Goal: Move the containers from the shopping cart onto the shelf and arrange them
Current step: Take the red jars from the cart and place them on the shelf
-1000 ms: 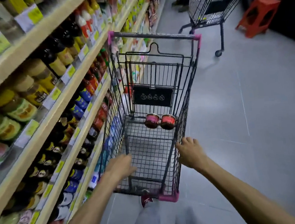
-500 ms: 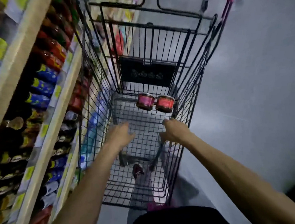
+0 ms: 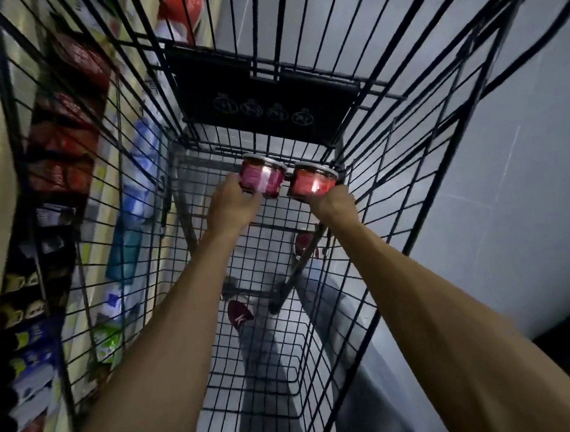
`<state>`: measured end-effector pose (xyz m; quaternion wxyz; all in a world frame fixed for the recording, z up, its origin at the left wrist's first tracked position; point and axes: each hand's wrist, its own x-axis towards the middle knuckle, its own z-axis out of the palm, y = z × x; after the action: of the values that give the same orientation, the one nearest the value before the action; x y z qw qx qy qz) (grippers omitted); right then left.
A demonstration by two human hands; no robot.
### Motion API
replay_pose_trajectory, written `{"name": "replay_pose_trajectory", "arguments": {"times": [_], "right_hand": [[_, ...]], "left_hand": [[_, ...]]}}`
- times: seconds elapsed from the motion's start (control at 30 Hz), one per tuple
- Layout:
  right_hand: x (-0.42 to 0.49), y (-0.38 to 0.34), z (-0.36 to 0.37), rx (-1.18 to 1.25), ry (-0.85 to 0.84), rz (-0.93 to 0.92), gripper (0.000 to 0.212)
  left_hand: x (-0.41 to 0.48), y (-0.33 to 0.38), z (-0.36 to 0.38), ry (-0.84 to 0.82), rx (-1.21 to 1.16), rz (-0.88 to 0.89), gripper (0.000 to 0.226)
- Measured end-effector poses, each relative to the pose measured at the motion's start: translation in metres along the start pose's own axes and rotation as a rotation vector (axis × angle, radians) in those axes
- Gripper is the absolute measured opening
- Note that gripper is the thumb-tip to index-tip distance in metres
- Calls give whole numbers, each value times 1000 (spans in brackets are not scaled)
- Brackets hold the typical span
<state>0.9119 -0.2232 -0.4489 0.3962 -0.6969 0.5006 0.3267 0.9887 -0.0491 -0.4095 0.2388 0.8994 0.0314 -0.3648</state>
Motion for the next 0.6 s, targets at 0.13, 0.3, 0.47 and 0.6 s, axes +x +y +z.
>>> {"name": "replay_pose_trajectory", "arguments": {"times": [0.13, 0.3, 0.47, 0.6], "right_hand": [[38, -11, 19, 105, 116, 55, 95], [59, -25, 25, 84, 168, 105, 101], [68, -11, 22, 141, 29, 102, 50], [59, -4, 20, 224, 25, 90, 38]], "left_hand": [[35, 0, 37, 77, -159, -46, 68], [61, 1, 60, 166, -57, -63, 84], [81, 2, 66, 121, 16, -109, 102], [82, -10, 66, 109, -60, -146, 109]]}}
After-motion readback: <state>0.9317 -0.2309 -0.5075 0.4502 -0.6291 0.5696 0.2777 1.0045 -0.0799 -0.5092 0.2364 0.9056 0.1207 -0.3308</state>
